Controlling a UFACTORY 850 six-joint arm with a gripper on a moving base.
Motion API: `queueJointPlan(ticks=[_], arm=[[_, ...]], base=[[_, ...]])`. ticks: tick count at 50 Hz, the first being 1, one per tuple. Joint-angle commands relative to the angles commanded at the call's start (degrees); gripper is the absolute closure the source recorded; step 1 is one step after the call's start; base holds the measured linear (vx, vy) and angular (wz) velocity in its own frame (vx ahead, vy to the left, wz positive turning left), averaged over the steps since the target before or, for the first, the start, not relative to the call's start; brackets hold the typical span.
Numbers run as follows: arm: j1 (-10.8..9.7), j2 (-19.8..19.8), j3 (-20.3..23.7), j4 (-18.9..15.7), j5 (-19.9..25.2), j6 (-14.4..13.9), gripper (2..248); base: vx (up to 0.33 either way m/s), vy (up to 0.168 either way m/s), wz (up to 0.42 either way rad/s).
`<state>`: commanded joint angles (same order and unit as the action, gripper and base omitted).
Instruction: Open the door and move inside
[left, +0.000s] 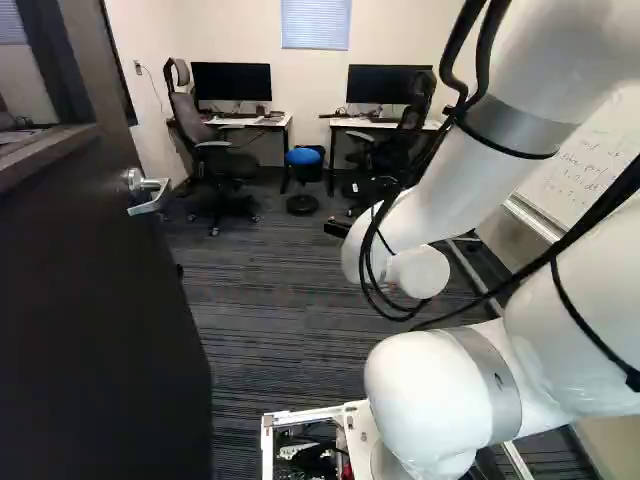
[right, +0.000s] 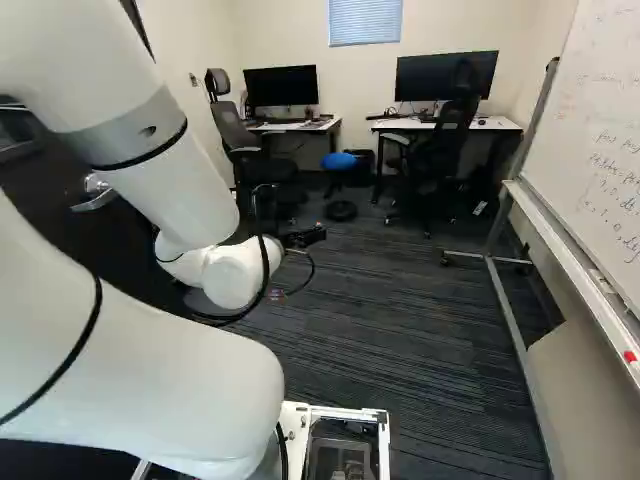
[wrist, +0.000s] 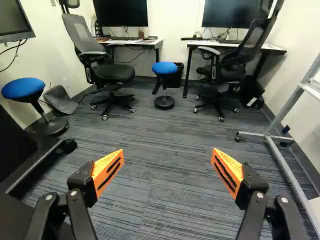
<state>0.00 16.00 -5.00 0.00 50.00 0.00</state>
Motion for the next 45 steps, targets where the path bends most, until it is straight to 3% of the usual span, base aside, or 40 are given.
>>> queueJointPlan(ticks=[45], arm=[[0.00, 0.00, 0.00, 0.00, 0.00, 0.00, 3]], base=[[0.216, 0.005, -0.010]])
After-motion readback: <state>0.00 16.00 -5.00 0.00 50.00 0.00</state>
